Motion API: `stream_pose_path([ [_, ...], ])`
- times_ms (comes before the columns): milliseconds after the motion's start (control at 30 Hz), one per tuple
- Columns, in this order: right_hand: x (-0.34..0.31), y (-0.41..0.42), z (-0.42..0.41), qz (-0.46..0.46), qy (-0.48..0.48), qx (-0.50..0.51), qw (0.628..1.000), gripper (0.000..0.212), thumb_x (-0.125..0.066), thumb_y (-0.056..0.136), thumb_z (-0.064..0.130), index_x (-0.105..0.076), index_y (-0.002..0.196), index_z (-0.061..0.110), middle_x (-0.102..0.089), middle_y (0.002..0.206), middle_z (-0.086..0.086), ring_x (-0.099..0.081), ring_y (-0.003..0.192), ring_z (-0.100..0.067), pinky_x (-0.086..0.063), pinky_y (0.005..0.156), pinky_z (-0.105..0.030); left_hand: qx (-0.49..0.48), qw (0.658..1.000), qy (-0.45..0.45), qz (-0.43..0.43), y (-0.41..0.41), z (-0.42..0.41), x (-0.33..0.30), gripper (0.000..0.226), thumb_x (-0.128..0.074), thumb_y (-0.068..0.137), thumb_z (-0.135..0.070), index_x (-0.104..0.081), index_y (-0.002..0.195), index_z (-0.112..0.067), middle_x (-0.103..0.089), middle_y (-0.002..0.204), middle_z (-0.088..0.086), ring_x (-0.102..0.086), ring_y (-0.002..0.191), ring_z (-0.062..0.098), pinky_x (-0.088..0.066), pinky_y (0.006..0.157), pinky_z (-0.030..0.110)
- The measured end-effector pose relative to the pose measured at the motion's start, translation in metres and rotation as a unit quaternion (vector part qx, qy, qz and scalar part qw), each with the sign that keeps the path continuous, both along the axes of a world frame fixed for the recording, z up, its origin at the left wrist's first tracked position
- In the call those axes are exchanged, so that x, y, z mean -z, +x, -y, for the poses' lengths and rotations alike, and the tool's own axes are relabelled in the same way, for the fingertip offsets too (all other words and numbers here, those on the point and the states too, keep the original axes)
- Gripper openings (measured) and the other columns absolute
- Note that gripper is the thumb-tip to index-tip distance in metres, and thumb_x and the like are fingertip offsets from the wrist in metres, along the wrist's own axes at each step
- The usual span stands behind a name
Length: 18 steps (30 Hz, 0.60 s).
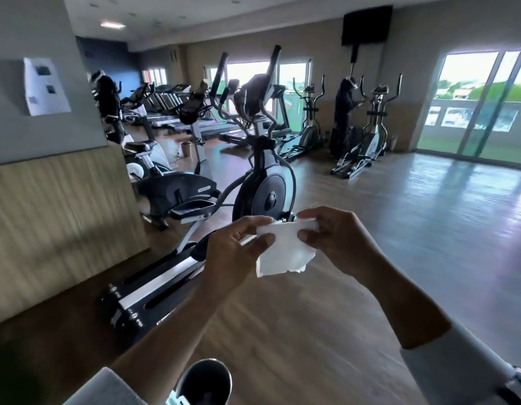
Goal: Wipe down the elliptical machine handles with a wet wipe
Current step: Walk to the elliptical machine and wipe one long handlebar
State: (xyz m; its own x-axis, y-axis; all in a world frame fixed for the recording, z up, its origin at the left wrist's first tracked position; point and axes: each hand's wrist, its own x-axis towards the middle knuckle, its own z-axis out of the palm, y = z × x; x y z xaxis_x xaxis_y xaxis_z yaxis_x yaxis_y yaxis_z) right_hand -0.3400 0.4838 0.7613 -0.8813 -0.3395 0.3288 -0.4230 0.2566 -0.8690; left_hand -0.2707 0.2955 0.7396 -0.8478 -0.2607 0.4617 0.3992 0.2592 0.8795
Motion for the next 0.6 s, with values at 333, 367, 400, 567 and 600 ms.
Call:
stream_pose_path([
  [333,-0.020,-0.096,-0.079,-0.047,0.033,0.036,0.998,0.038,-0.073,0.055,0.046,-0.068,0.092,0.048,-0.073,0.082,0.009,-0.066,0.066,-0.016,-0.057,0.074,-0.049,0.028,0.999,0.024,-0.007,-0.107,-0.079,-0.029,0.040,-0.079,0.076,-0.003,-0.072,0.100,-0.035,-0.073,0.083,-0.013,-0.066,0.076,0.004,-0.054,0.074,0.022],
  [367,-0.021,-0.105,-0.085,-0.046,0.030,0.032,0.998,0.039,-0.073,0.055,0.044,-0.068,0.093,0.049,-0.072,0.085,0.010,-0.066,0.065,-0.017,-0.057,0.074,-0.049,0.029,0.999,0.025,-0.010,-0.116,-0.084,-0.031,0.038,-0.079,0.077,-0.004,-0.072,0.101,-0.033,-0.074,0.086,-0.011,-0.067,0.079,0.006,-0.054,0.075,0.022],
  [400,-0.022,-0.114,-0.090,-0.048,0.028,0.027,0.998,0.041,-0.074,0.056,0.042,-0.067,0.095,0.050,-0.072,0.087,0.010,-0.066,0.063,-0.018,-0.057,0.074,-0.050,0.029,0.999,0.028,-0.012,-0.125,-0.087,-0.033,0.036,-0.078,0.078,-0.005,-0.072,0.101,-0.032,-0.074,0.088,-0.009,-0.068,0.080,0.007,-0.055,0.076,0.022],
  [567,-0.023,-0.158,-0.103,-0.096,0.039,0.061,0.993,0.049,-0.082,0.068,0.021,-0.065,0.106,0.048,-0.073,0.085,0.009,-0.064,0.058,-0.007,-0.057,0.076,-0.043,0.012,0.999,0.025,-0.024,-0.178,-0.101,-0.036,0.036,-0.076,0.079,-0.004,-0.070,0.099,-0.034,-0.074,0.090,-0.003,-0.069,0.081,0.006,-0.058,0.075,0.026],
  [600,-0.021,-0.170,-0.104,-0.104,0.037,0.081,0.991,0.049,-0.082,0.069,0.019,-0.066,0.105,0.048,-0.072,0.079,0.011,-0.064,0.059,-0.005,-0.057,0.076,-0.040,0.012,0.999,0.017,-0.026,-0.190,-0.104,-0.036,0.038,-0.076,0.079,-0.002,-0.070,0.099,-0.034,-0.073,0.092,-0.001,-0.069,0.081,0.006,-0.058,0.076,0.027],
])
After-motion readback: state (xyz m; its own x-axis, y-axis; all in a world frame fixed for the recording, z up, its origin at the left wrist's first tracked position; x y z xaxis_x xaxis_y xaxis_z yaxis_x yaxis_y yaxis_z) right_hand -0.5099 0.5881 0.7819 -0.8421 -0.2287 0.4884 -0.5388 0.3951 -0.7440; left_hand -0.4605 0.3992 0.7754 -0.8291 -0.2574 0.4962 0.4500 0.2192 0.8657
